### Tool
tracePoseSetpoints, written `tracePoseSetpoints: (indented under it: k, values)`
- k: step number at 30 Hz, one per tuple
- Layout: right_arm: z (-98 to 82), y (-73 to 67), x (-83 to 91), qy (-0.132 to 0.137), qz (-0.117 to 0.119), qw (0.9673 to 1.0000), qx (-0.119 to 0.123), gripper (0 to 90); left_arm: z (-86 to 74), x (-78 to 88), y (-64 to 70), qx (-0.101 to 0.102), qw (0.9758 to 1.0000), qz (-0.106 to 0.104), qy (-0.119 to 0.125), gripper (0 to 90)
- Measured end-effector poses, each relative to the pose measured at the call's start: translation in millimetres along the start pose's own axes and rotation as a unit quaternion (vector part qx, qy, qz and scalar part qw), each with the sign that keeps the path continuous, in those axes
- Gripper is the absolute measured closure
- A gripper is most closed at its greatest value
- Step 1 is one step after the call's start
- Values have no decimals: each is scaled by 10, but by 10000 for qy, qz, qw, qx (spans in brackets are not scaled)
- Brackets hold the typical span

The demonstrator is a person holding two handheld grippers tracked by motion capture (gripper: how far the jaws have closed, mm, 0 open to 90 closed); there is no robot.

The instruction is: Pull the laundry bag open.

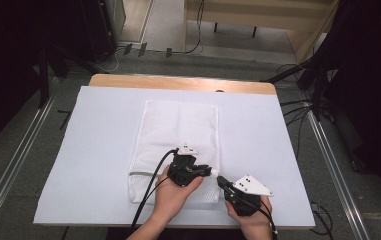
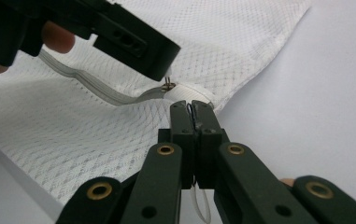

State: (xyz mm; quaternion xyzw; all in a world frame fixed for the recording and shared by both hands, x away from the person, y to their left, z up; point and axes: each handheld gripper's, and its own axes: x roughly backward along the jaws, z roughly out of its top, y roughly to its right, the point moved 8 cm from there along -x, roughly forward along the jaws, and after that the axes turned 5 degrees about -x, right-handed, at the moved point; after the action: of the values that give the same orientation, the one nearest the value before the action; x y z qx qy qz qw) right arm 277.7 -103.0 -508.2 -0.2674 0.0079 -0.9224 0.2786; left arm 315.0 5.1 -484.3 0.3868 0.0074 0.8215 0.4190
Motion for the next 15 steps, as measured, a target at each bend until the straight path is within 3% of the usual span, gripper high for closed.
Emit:
tracePoseSetpoints:
  k: [8, 15]
  values:
    - [8, -14, 10, 18, 21, 10000, 10, 900, -63, 35, -23, 63, 9998, -179, 79, 876]
    - [22, -7, 32, -6, -27, 10000, -3, 900, -138, 34, -65, 17, 9998, -174, 57, 879]
